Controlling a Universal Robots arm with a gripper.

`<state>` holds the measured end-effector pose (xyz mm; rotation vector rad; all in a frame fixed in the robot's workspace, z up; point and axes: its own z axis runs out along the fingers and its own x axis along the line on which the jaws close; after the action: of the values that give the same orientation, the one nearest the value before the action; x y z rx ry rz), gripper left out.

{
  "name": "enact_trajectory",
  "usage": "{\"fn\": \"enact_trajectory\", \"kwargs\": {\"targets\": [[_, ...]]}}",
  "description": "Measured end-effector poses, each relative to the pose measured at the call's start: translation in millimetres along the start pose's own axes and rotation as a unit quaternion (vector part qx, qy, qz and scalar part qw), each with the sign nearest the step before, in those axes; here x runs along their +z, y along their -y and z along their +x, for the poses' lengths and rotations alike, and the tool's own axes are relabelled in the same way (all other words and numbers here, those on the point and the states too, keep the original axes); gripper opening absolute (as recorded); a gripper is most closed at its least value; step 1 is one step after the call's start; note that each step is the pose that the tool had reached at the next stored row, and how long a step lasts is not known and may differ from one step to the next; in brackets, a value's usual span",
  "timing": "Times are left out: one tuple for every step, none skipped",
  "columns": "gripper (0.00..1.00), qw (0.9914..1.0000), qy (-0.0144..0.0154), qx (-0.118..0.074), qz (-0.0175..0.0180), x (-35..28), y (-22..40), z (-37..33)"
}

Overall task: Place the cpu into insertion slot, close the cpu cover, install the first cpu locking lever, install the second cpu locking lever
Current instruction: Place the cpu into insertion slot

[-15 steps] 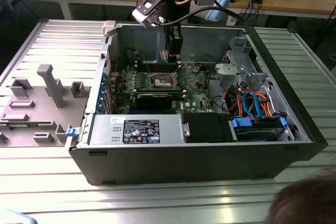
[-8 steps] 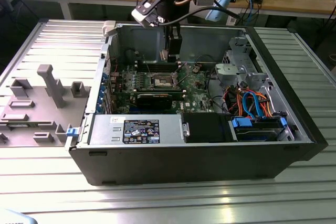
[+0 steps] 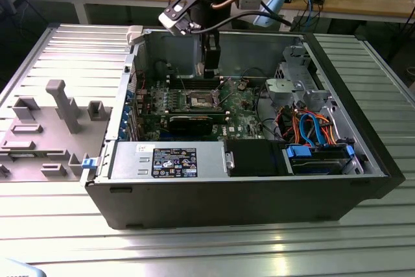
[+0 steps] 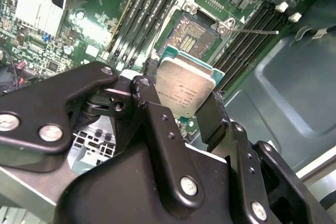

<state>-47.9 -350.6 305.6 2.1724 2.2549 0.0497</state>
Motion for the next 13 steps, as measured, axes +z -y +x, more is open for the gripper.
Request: {"fn": "enact_trajectory", "kwargs": {"targets": [[0.55, 0.99999, -0.0050, 0.000, -0.0001, 0.3, 0.4, 0.0], [0.55, 0.99997, -0.0082, 0.000, -0.0003, 0.8, 0.9, -0.1], [0.55, 0.99995, -0.0102, 0.000, -0.0004, 1.9, 1.2, -0.2], [0.55, 0.99995, -0.0103, 0.000, -0.0004, 4.4, 1.4, -0.3], [0.55, 0.99995, -0.0102, 0.000, -0.0004, 6.2, 1.5, -0.3], [0.55, 0.99995, -0.0103, 0.000, -0.0004, 8.2, 1.5, -0.3], [0.55, 0.99995, -0.0103, 0.000, -0.0003, 9.9, 1.6, -0.3], [0.55, 0.99995, -0.0103, 0.000, -0.0004, 12.0, 1.7, -0.4], [0.55, 0.99995, -0.0103, 0.000, -0.0004, 16.0, 1.8, -0.4], [0.55, 0.99995, -0.0102, 0.000, -0.0004, 19.3, 1.9, -0.5], [0.55, 0.99995, -0.0102, 0.000, -0.0003, 21.9, 2.0, -0.5], [0.55, 0.99995, -0.0102, 0.000, -0.0003, 24.2, 2.0, -0.6], [0.55, 0.99995, -0.0103, 0.000, -0.0004, 25.3, 2.1, -0.6]]}}
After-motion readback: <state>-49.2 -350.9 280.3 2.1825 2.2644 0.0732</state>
